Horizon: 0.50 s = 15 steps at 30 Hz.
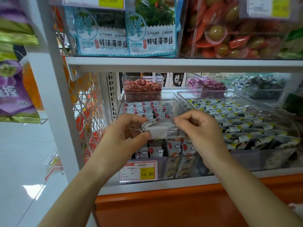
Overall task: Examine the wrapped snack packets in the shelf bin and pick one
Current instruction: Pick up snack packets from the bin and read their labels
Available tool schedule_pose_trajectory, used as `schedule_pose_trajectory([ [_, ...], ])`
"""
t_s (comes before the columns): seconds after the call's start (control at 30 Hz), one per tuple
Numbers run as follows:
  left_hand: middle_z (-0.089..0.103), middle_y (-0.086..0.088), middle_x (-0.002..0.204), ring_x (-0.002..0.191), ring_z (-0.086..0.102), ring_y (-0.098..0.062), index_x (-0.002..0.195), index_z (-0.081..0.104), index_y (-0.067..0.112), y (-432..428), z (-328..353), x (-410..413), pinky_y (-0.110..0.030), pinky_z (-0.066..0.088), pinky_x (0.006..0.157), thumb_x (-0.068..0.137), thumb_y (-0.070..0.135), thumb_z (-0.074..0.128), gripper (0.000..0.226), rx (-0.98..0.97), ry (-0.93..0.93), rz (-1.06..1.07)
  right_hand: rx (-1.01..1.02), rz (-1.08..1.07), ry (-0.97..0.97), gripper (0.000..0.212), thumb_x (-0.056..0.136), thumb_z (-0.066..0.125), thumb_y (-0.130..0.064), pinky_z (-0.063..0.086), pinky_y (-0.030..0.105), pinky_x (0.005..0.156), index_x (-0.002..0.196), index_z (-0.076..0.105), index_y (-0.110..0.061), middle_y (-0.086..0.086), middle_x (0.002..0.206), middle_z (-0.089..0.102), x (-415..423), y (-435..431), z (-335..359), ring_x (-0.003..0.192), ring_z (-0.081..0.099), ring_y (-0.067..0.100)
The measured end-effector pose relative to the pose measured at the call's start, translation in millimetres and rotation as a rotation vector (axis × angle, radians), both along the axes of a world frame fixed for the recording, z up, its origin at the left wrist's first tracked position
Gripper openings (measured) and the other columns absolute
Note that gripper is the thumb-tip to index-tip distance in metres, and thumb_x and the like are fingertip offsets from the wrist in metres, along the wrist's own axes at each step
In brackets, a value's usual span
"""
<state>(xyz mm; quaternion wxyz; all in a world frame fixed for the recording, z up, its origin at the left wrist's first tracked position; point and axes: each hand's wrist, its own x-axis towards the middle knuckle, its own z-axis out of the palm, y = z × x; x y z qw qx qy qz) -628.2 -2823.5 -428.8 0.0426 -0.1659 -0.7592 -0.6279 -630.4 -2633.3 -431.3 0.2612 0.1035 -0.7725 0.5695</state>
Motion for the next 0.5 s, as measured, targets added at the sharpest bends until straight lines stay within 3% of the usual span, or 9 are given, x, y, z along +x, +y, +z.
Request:
schedule_pose_trajectory([
  [0.17, 0.069, 0.004, 0.085, 0.077, 0.067, -0.013, 0.095, 0.063, 0.029, 3.4, -0.1, -0.3, -0.027, 0.058, 0.066, 0.08, 0.028, 0.066, 0.015, -0.031, 0.017, 0.068, 0.129, 0.031, 0.083, 0.013, 0.084, 0.066, -0.014, 0.041, 0.009, 0.058, 0.072, 0.066, -0.017, -0.014, 0.061, 0.06, 4.4, -4.2, 1.1, 0.06, 0.056, -0.001],
  [0.27, 0.071, 0.005, 0.077, 0.071, 0.067, -0.015, 0.081, 0.072, 0.025, 2.0, 4.6, -1.5, -0.028, 0.056, 0.061, 0.078, 0.028, 0.069, 0.005, -0.035, 0.032, 0.137, 0.145, 0.059, 0.087, 0.013, 0.085, 0.065, -0.013, 0.04, 0.008, 0.056, 0.072, 0.066, -0.016, -0.015, 0.061, 0.06, 3.8, -4.7, 1.5, 0.058, 0.055, -0.002],
  [0.5, 0.071, 0.007, 0.069, 0.06, 0.067, -0.008, 0.067, 0.076, 0.021, -3.0, 8.8, -3.4, -0.017, 0.053, 0.051, 0.079, 0.028, 0.069, 0.016, -0.097, 0.045, 0.151, 0.168, 0.103, 0.057, 0.012, 0.087, 0.062, -0.016, 0.045, 0.012, 0.06, 0.076, 0.067, -0.016, -0.004, 0.067, 0.063, 5.4, -2.6, 1.4, 0.064, 0.058, 0.005],
])
